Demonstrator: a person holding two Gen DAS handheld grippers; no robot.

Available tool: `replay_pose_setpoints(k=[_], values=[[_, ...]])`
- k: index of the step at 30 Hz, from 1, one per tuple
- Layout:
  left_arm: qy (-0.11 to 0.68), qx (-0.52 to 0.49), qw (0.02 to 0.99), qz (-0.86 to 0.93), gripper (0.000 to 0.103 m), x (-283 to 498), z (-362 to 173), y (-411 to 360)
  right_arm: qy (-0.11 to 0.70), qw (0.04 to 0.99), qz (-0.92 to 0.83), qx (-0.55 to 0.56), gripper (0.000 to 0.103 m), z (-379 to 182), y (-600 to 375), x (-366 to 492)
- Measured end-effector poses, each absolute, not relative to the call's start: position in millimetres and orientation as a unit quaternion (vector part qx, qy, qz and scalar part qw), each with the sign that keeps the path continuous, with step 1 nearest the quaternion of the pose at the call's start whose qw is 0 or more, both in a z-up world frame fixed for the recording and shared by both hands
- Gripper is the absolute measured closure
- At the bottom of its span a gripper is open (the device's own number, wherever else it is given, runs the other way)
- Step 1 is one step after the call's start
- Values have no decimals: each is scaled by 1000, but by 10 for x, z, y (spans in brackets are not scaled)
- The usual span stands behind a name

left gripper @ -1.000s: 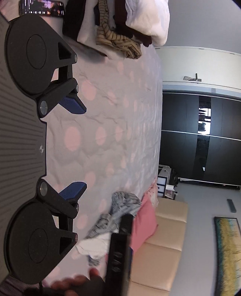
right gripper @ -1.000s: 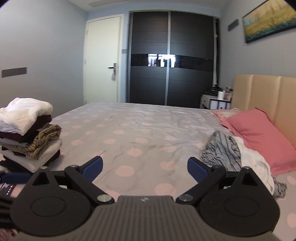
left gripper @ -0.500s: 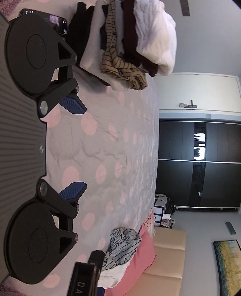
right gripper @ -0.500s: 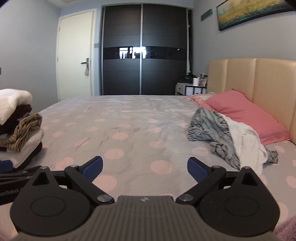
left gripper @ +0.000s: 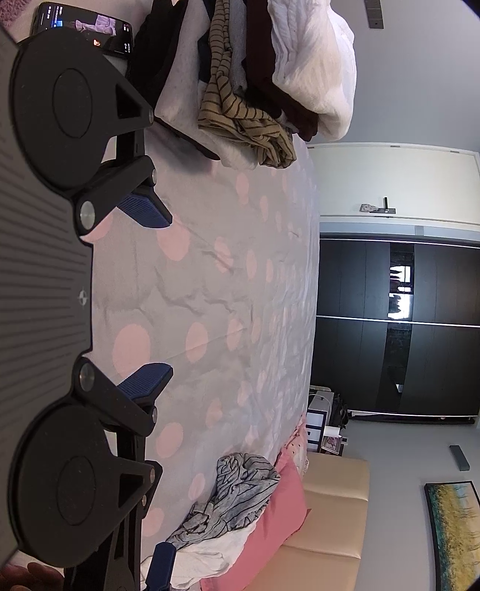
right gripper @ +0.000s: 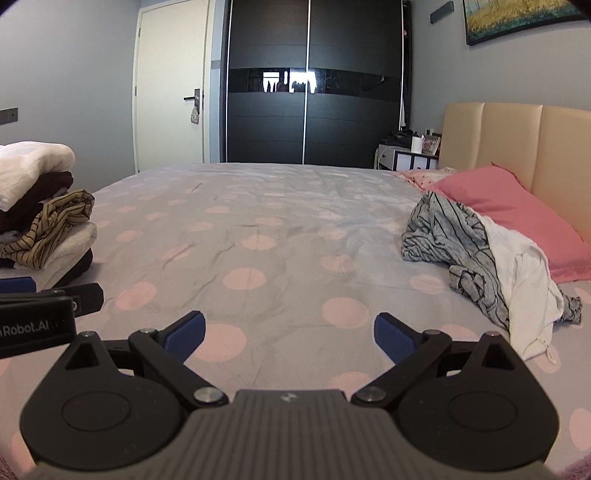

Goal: Fold clothes

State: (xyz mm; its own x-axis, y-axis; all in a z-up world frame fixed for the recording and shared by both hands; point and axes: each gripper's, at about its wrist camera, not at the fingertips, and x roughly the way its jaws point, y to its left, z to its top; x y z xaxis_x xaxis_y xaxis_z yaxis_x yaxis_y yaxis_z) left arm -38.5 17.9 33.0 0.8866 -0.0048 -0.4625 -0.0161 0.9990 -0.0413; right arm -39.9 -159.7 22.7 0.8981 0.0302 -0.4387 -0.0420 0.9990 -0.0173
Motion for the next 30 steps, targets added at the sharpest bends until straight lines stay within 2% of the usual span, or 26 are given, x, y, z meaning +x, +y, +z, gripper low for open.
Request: replay_pose_setpoints(k=[30], values=[[244, -12, 970, 13, 23, -420, 360, 212, 189, 981, 32, -28, 4, 309, -1590, -534]])
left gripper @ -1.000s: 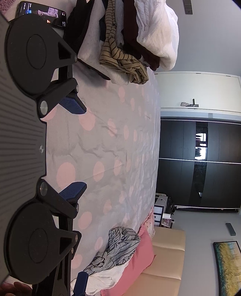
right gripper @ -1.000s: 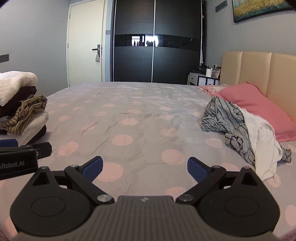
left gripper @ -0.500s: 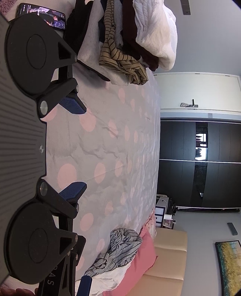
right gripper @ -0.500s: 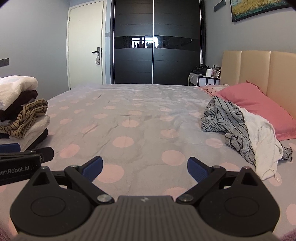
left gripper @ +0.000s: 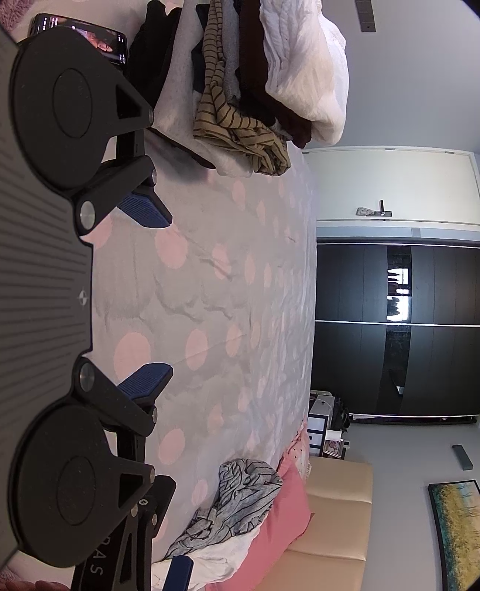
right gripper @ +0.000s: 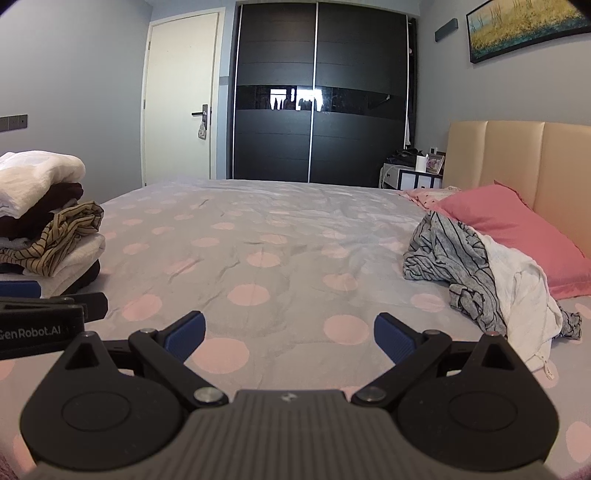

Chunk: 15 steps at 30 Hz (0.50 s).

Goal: Fold clothes

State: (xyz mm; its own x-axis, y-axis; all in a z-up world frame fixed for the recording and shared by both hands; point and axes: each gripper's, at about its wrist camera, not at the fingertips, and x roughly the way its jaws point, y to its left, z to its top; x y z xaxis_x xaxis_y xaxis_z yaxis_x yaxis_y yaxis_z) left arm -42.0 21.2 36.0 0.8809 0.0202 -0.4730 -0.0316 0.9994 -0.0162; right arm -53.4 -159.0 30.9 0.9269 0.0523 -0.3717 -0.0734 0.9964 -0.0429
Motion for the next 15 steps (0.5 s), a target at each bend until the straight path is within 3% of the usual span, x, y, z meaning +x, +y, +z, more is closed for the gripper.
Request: replay_pose_setpoints(k=[15], values=[[267, -10, 963, 18, 23, -386, 319, 233, 198, 979, 41, -35, 4, 293, -1558, -541]])
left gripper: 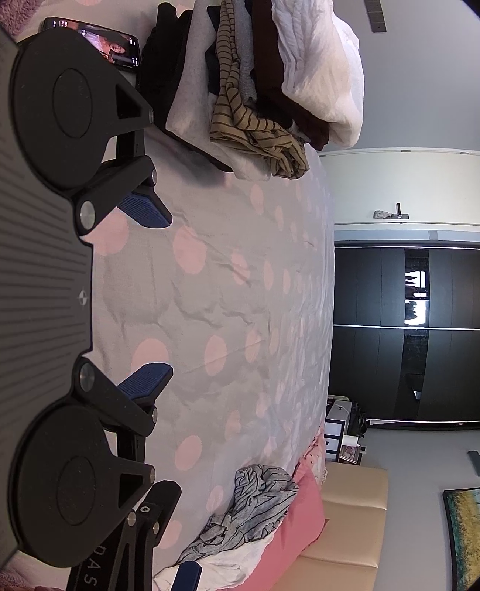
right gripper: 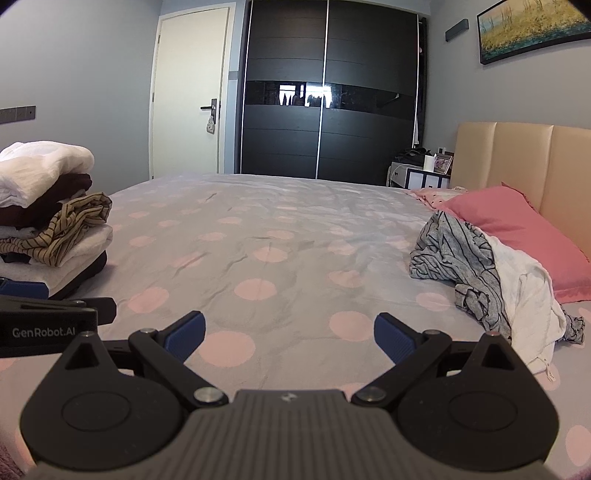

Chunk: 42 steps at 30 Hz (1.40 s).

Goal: Fold clothes

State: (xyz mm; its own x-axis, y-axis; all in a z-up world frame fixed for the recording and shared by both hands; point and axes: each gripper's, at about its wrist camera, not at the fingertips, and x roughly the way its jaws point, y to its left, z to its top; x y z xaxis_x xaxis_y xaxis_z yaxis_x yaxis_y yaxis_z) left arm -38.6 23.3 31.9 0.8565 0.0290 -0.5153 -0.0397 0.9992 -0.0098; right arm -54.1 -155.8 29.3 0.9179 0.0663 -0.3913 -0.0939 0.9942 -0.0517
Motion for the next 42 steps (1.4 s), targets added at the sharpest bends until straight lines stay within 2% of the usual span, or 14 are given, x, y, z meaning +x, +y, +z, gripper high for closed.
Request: replay_pose_setpoints(k=[42], values=[[260, -5, 965, 17, 23, -421, 369, 224, 207, 977, 46, -33, 4, 270, -1479, -558]])
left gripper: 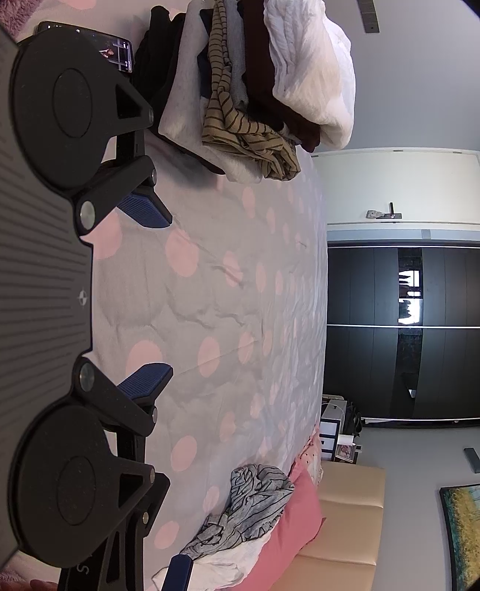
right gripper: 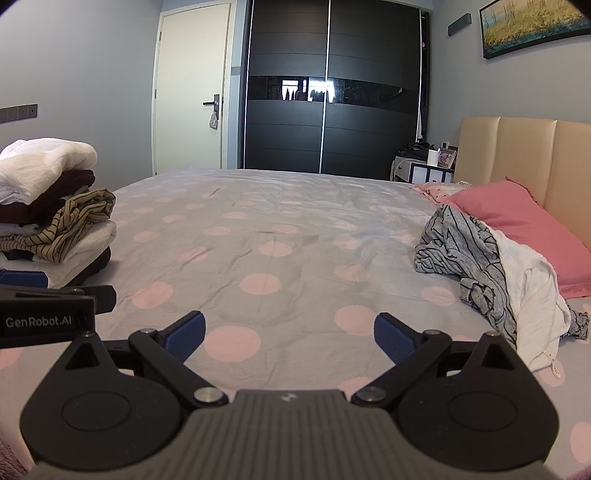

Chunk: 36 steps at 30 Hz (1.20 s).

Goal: Fold clothes

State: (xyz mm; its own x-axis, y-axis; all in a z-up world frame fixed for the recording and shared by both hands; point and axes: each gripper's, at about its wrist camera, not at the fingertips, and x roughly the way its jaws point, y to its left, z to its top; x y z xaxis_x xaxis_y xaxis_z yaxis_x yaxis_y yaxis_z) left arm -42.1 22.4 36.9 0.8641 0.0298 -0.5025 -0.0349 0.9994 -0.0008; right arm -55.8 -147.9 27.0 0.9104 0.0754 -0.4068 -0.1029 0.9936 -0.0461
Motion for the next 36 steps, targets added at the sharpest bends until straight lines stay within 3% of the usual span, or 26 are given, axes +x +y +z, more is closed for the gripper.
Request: replay_pose_setpoints(k=[36], values=[[271, 8, 962, 20, 23, -400, 358, 211, 204, 977, 48, -30, 4, 259, -1478, -562]])
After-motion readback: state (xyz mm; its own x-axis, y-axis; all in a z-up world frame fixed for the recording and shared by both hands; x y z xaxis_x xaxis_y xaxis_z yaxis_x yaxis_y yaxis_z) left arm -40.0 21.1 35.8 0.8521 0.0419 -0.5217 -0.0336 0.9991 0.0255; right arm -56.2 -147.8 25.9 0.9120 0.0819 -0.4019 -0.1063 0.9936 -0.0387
